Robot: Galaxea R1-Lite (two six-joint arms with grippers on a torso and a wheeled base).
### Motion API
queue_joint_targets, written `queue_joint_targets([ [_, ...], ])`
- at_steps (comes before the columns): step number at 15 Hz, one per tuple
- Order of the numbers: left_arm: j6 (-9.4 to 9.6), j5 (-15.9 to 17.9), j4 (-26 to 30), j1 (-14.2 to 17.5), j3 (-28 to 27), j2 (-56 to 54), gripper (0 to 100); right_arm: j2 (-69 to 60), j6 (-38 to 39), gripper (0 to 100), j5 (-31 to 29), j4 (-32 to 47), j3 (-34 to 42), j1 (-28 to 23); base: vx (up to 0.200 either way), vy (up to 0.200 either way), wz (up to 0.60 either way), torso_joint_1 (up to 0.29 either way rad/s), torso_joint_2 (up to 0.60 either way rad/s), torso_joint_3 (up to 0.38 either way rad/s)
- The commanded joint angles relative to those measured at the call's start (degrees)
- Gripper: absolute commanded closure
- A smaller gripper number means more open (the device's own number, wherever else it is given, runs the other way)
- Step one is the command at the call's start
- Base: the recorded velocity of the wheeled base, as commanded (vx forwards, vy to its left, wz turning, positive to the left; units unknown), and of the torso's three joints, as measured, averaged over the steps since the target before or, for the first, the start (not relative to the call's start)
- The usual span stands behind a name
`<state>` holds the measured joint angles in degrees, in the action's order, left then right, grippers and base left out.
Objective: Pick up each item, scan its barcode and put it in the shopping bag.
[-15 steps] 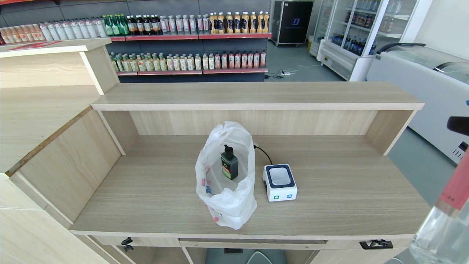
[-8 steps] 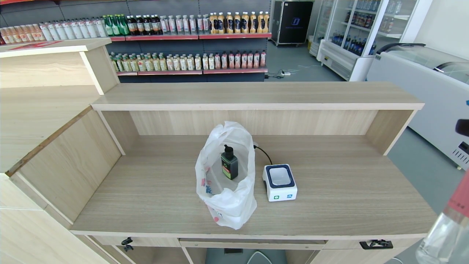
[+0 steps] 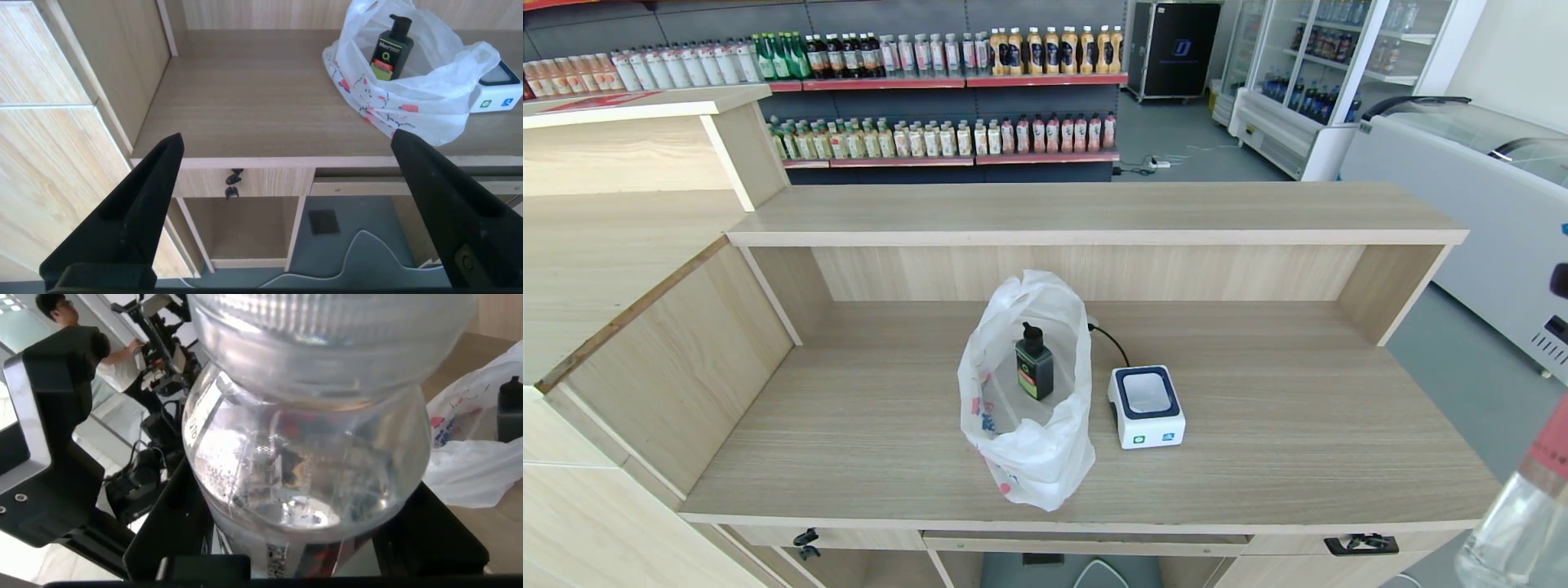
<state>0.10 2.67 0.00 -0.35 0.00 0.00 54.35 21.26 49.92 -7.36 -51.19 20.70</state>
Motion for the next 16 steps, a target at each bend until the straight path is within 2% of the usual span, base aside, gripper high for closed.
queue_joint_targets([
  [1, -0.01, 0.0, 0.0, 0.0, 0.0, 0.1, 0, 0.4, -4.5, 100, -0.1, 0.1, 1.3, -4.4, 0.0, 0.0, 0.0, 0.0, 0.0, 0.0],
  [2, -0.01, 0.0, 0.0, 0.0, 0.0, 0.1, 0, 0.7, -8.2, 100, -0.4, 0.1, 2.1, -6.5, 0.0, 0.0, 0.0, 0.0, 0.0, 0.0],
  [3, -0.01, 0.0, 0.0, 0.0, 0.0, 0.1, 0, 2.0, -17.9, 100, -6.9, -0.1, 5.7, -11.9, 0.0, 0.0, 0.0, 0.0, 0.0, 0.0],
  [4, -0.01, 0.0, 0.0, 0.0, 0.0, 0.1, 0, 3.4, -22.5, 100, -14.7, -0.5, 7.8, -14.6, 0.0, 0.0, 0.0, 0.0, 0.0, 0.0],
  [7, -0.01, 0.0, 0.0, 0.0, 0.0, 0.1, 0, 7.6, -23.2, 100, -28.7, -4.8, 9.0, -23.3, 0.0, 0.0, 0.0, 0.0, 0.0, 0.0],
  [9, -0.01, 0.0, 0.0, 0.0, 0.0, 0.1, 0, 9.7, -24.2, 100, -40.3, -12.9, 12.0, -23.9, 0.0, 0.0, 0.0, 0.0, 0.0, 0.0],
  [10, -0.01, 0.1, 0.0, 0.0, 0.0, 0.1, 0, 11.3, -25.0, 100, -48.5, -19.5, 14.8, -23.8, 0.0, 0.0, 0.0, 0.0, 0.0, 0.0],
  [11, -0.01, 0.0, 0.0, 0.0, 0.0, 0.1, 0, 12.4, -26.5, 100, -52.7, -22.7, 16.0, -23.8, 0.0, 0.0, 0.0, 0.0, 0.0, 0.0],
  [12, -0.01, 0.0, 0.0, 0.0, 0.0, 0.1, 0, 13.2, -27.6, 100, -55.0, -24.1, 16.3, -23.8, 0.0, 0.0, 0.0, 0.0, 0.0, 0.0],
  [15, -0.01, 0.0, 0.0, 0.0, 0.0, 0.1, 0, 13.9, -31.6, 100, -55.0, -23.9, 16.3, -23.7, 0.0, 0.0, 0.0, 0.0, 0.0, 0.0],
  [16, -0.01, 0.0, 0.0, 0.0, 0.0, 0.1, 0, 15.1, -32.3, 100, -54.7, -24.2, 16.2, -23.4, 0.0, 0.0, 0.6, 0.007, 0.0, -0.002],
])
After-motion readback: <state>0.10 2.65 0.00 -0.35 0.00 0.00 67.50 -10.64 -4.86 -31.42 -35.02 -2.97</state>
